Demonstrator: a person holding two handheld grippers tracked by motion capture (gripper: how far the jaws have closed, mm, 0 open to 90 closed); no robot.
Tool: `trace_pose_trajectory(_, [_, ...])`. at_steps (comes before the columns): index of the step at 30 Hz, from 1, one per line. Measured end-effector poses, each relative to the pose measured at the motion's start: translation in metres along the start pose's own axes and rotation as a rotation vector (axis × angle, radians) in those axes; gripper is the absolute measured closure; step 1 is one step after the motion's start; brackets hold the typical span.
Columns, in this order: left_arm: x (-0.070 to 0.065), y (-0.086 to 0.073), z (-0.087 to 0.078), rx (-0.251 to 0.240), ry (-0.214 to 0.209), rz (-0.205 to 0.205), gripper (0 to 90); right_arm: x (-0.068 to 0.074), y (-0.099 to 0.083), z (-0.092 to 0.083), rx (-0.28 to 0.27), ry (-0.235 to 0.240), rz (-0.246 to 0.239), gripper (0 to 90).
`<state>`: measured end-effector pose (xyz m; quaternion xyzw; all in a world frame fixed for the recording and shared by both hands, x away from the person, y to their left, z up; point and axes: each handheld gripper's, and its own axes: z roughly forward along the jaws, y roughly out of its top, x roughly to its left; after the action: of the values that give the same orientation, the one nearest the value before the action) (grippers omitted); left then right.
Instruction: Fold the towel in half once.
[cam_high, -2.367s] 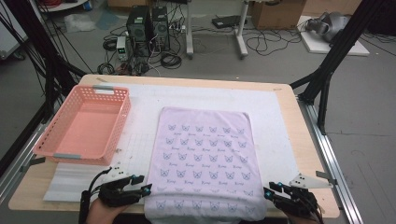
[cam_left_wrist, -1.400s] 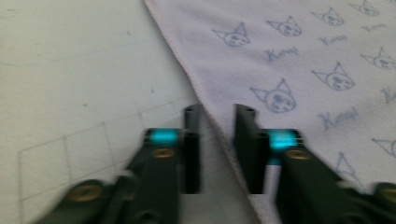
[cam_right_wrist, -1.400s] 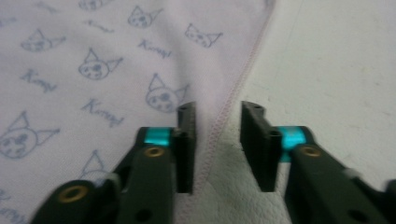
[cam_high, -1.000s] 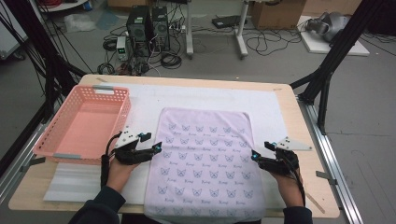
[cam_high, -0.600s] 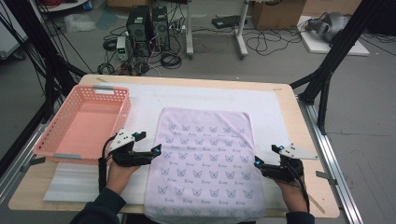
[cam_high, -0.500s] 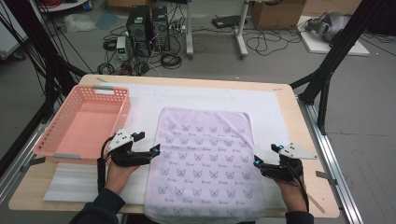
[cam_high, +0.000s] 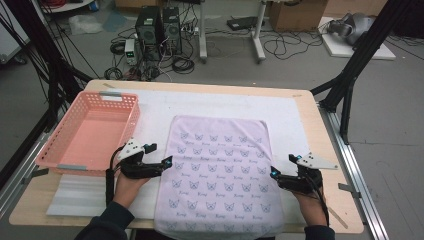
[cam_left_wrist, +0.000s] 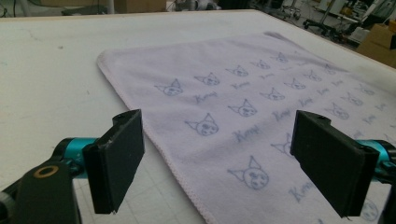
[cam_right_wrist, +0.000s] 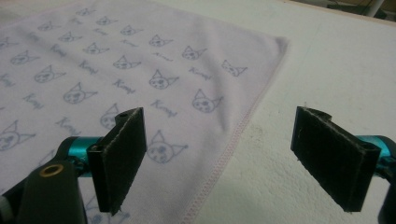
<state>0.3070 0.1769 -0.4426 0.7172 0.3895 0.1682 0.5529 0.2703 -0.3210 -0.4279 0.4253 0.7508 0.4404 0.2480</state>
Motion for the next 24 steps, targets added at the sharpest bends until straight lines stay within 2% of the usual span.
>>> trace_pose_trajectory(7, [0.007,-0.001,0.004,0.007,0.010,-0.033,18.7,-0.002,0.000,0.012,0.020,0.017,0.004,17.1])
trace_pose_trajectory(9, [0.009,0.003,0.008,0.025,0.031,-0.038,20.0,-0.004,0.002,0.017,0.032,0.023,0.006,17.1])
trace_pose_trajectory(10, [0.010,0.004,0.010,0.029,0.045,-0.049,21.8,-0.004,0.003,0.018,0.033,0.022,0.014,17.1])
trace_pose_trajectory(15, [0.016,0.008,0.016,0.014,0.046,-0.065,23.6,-0.012,0.009,0.029,0.035,0.031,0.067,17.1])
trace_pose_trajectory(18, [0.021,0.011,0.025,0.065,0.077,-0.082,24.1,-0.017,0.016,0.038,0.055,0.021,0.072,17.1])
trace_pose_trajectory(24, [0.030,0.021,0.047,0.124,0.092,-0.094,24.7,-0.026,0.028,0.063,0.137,0.005,0.090,17.1])
